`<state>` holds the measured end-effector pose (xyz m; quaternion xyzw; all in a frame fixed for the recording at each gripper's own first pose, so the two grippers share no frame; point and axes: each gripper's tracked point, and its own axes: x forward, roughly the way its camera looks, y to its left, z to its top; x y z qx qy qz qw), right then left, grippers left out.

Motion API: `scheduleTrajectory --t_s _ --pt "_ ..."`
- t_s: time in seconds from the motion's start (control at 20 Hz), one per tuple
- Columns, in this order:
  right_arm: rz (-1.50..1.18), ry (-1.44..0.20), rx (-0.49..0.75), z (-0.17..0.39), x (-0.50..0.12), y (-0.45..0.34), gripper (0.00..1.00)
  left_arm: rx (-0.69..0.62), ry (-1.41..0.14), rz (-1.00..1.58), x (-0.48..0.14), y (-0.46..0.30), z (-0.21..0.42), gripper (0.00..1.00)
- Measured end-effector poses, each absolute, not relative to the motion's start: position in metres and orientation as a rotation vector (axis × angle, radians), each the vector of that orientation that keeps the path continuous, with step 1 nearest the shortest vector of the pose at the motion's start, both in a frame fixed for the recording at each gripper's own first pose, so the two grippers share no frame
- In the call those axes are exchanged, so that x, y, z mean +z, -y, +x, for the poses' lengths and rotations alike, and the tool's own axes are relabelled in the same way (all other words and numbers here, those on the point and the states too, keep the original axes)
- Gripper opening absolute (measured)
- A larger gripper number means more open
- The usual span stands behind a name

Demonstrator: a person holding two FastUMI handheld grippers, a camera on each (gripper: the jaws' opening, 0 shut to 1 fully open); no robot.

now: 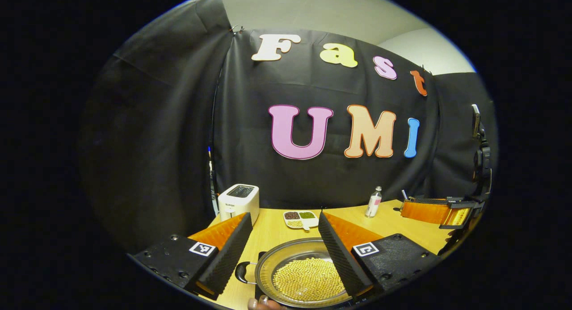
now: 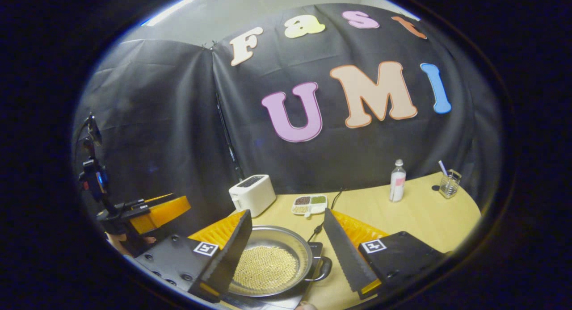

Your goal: First push the handle of the pot to place it horizontally, then grasp the pot with both hands and set it on the induction cooktop.

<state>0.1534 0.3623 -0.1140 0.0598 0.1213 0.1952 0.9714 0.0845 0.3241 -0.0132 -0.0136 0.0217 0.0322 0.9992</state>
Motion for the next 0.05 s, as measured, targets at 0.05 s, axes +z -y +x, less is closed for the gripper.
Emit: scheduleTrajectory --t_s 0.05 --pt "0.126 -0.224 0.399 0.1481 -0.1084 -0.3617 0.99 0.08 -0.026 -0.02 -0.0083 -0.3211 0.0783 0.96"
